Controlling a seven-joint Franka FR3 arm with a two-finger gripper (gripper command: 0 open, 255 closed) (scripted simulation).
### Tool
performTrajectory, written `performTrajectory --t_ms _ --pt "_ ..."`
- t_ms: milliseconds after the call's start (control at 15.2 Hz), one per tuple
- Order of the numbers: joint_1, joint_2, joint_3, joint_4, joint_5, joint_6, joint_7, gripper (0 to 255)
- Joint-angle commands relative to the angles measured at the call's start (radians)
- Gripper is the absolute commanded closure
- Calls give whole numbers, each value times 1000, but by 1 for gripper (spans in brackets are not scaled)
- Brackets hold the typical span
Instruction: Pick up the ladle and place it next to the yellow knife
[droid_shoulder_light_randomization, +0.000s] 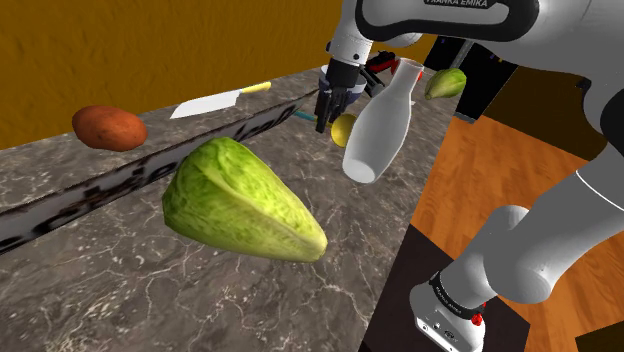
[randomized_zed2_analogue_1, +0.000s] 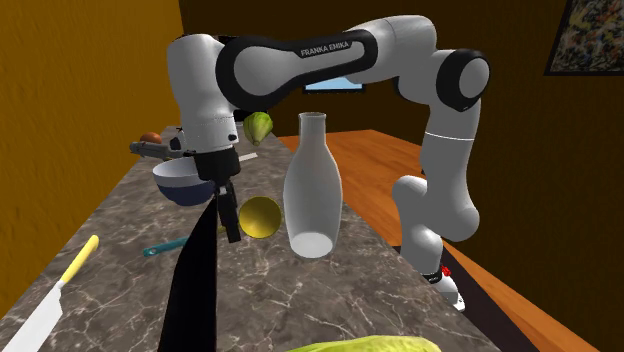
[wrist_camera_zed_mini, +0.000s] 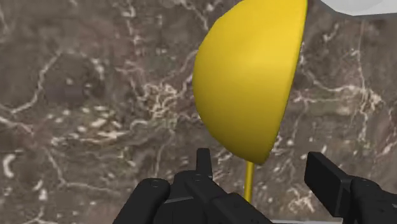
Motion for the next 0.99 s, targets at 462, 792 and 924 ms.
performTrajectory --t_ms 462,792,924 --pt "-7 20 -9 148 -3 -129 2 0" --pt "-7 20 -9 148 -3 -129 2 0" --pt "-7 20 -9 148 -3 -129 2 0"
